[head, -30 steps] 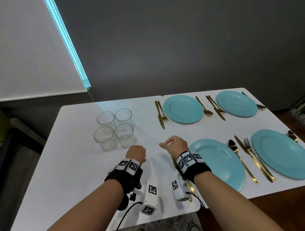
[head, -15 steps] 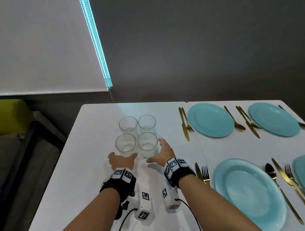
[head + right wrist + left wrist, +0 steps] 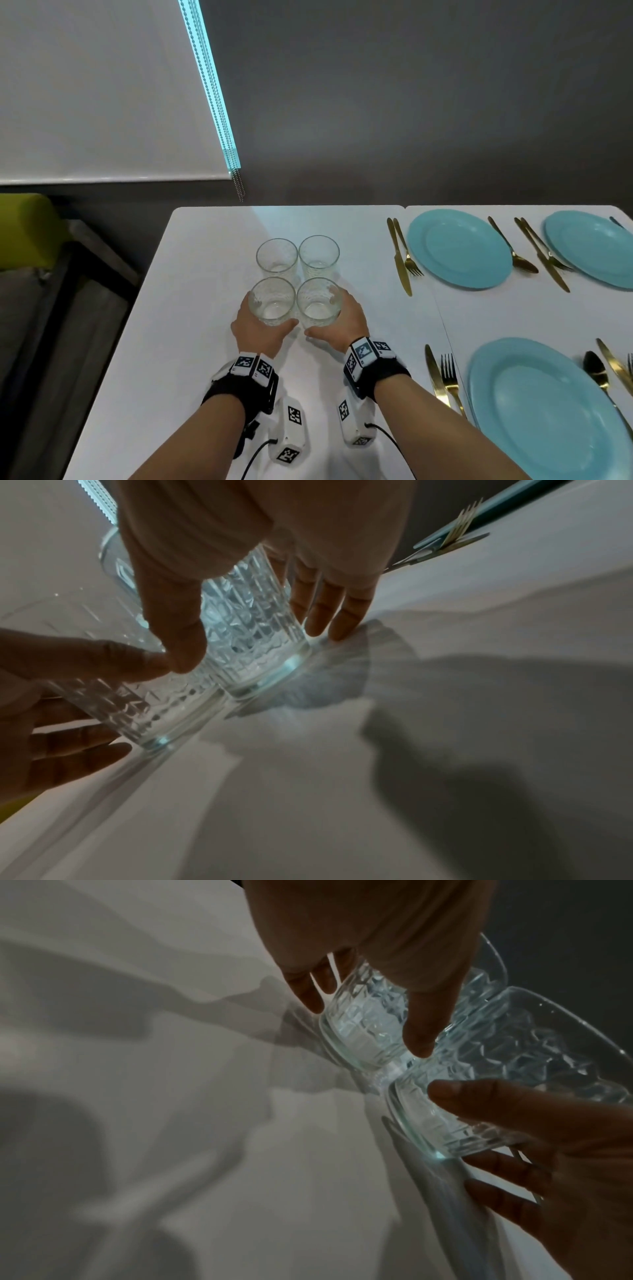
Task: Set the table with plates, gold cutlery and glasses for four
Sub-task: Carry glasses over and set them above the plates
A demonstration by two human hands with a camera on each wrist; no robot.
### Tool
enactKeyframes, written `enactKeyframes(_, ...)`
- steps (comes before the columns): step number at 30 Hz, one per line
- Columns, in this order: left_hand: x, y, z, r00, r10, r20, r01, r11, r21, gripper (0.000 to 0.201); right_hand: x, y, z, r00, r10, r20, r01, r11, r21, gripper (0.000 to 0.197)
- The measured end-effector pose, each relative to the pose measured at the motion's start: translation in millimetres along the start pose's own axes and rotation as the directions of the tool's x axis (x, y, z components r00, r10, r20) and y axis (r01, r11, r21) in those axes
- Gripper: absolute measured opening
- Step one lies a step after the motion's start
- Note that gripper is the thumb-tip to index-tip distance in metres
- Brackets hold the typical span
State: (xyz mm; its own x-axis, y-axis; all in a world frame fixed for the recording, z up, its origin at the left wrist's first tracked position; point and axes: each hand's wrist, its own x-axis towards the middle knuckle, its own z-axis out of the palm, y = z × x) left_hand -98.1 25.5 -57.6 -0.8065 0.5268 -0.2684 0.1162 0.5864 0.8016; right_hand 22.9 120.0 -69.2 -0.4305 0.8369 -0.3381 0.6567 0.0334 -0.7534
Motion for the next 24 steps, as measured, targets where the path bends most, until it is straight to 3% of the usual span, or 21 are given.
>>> enactKeyframes(5, -5.1, 8.5, -7.4, 0.999, 0.027, 0.024, -0.027, 1.0, 0.007, 0.092, 1.1, 2.7, 0.0, 1.0, -0.014, -0.019, 0.013, 1.0, -0.017, 0.085)
enactKeyframes(11, -13.7, 7.4, -5.6, 0.997, 0.077, 0.023, -0.078, 0.996, 0.046, 0.112, -5.9, 1.9, -22.6, 0.999, 0.02, -0.032, -0.02, 1.0, 0.011, 0.076)
enactKeyframes(19, -39.5, 60.8, 32.8, 0.976, 0.171, 0.133, -0.168, 0.985, -0.029, 0.107, -17.7, -0.8, -143.2, 0.981, 0.075, -0.179, -0.057, 0.993, 0.105, 0.071)
enactKeyframes(24, -58.3, 107.6, 78.9, 0.951, 0.24, 0.196, -0.228, 0.97, -0.079, 0.103, -26.8, 26.7, -225.1, 0.95, 0.14, -0.28, -0.111, 0.987, 0.117, 0.071)
